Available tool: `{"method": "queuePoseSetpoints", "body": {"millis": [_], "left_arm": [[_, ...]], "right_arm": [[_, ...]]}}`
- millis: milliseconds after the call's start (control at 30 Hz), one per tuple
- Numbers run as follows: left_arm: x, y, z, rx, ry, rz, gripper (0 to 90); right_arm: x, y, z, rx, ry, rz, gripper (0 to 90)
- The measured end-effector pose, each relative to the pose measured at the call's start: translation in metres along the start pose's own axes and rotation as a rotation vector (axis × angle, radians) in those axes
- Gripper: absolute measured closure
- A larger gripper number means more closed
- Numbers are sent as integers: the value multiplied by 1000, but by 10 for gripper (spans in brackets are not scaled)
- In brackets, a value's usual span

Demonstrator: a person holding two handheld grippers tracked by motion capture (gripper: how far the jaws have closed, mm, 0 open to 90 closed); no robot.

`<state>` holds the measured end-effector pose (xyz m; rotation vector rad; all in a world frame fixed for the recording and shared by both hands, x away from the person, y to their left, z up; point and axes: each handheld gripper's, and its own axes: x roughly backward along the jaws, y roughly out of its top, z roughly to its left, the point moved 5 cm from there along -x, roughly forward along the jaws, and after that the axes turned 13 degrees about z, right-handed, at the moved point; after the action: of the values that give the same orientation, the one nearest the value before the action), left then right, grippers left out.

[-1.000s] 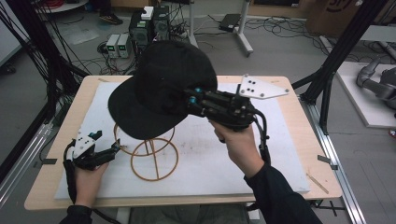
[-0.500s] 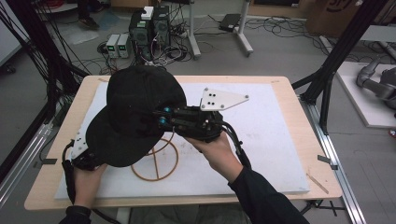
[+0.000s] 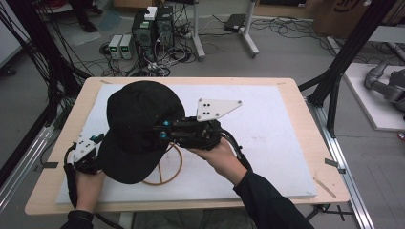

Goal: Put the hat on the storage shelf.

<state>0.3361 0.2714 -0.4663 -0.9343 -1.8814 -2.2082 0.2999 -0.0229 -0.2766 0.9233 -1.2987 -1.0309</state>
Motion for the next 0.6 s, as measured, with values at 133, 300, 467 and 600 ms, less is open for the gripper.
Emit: {"method": "queuePoseSetpoints", "body": {"millis": [133, 300, 467, 600], "left_arm": [[0, 0, 1, 4, 12, 9, 253], [0, 0, 2, 16, 5, 5, 246], [-1, 0, 3, 27, 2, 9, 245], [-2, 0, 2, 21, -6, 21, 238]], "right_arm": [[6, -6, -2, -2, 3, -11, 732], [31, -17, -11, -17, -66, -29, 660], [71, -41, -27, -66, -169, -37, 558], [105, -67, -42, -119, -286, -31, 452]]}}
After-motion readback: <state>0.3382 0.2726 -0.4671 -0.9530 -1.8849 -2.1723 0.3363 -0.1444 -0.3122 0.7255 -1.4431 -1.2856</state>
